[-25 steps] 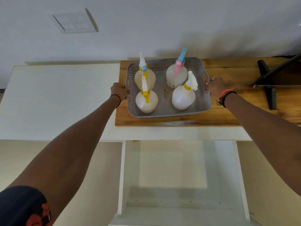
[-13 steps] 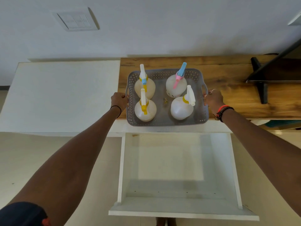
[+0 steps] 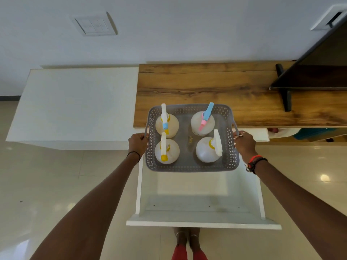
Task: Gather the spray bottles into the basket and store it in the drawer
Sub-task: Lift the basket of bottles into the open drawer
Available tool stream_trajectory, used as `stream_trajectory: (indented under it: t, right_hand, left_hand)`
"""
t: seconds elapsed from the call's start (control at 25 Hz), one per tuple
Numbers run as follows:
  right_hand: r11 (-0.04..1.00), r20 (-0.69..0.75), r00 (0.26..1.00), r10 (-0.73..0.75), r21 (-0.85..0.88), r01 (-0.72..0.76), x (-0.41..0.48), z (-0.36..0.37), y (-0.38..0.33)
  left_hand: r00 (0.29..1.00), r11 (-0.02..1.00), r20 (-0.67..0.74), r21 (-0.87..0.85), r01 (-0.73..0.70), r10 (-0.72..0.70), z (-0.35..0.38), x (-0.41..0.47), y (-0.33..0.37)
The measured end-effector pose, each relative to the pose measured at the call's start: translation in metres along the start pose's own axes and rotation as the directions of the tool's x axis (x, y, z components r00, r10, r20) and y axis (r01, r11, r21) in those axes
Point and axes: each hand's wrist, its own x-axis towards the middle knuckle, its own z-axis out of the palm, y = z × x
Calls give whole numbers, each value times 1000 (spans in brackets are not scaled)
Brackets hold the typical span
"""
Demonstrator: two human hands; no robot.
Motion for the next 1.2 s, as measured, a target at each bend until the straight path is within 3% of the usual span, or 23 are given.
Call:
stream_trajectory:
  t: [0.32, 0.6, 1.2]
  right_hand:
    - [999, -13, 1000, 21, -32, -21, -66, -14, 60]
    - [997, -22, 998, 65, -37, -66, -94, -11, 104]
    - [988, -14, 991, 134, -70, -135, -63, 39, 176]
  left_hand:
    - [999, 996, -8, 80, -43, 44, 4, -62, -42]
    - [999, 999, 15, 8, 51, -51, 19, -96, -83]
    - [985, 986, 50, -40, 165, -162, 75, -83, -146]
